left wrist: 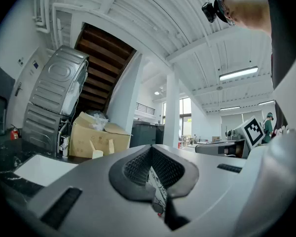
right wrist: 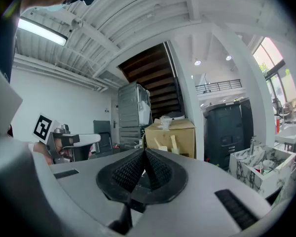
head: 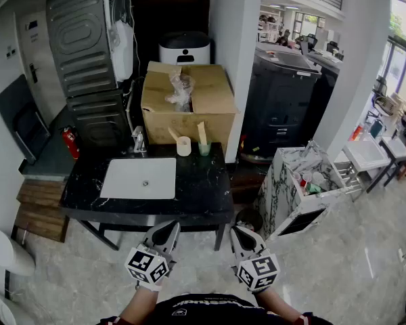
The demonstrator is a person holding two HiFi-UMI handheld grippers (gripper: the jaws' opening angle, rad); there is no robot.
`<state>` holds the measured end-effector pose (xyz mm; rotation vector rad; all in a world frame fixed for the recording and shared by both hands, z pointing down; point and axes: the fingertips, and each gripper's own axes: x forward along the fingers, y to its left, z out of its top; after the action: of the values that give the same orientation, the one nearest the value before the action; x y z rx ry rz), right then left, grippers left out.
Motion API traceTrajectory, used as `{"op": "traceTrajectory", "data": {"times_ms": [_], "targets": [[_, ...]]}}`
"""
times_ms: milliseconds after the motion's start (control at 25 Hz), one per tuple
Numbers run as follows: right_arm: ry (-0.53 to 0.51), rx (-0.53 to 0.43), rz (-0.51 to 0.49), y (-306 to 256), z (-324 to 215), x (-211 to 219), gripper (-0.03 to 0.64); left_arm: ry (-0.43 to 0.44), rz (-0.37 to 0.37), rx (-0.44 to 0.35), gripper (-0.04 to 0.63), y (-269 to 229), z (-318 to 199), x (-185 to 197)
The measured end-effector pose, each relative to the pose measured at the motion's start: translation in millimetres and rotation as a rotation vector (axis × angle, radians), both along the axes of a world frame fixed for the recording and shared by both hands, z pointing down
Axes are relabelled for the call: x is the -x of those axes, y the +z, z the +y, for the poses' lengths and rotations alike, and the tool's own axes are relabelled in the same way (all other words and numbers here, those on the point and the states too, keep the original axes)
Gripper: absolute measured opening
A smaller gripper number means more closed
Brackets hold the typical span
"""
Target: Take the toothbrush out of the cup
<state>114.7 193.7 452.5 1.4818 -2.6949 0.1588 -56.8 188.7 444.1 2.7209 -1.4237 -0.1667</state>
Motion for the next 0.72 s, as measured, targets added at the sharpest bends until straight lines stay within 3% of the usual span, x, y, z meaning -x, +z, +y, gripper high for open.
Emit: {"op": "traceTrajectory", "data": {"times_ms": [720], "targets": [[-0.033,-0.018,-0.059,-5,-15,-17,0.037,-0.027,0.017,0.011,0.014,0,-16,-19]]}}
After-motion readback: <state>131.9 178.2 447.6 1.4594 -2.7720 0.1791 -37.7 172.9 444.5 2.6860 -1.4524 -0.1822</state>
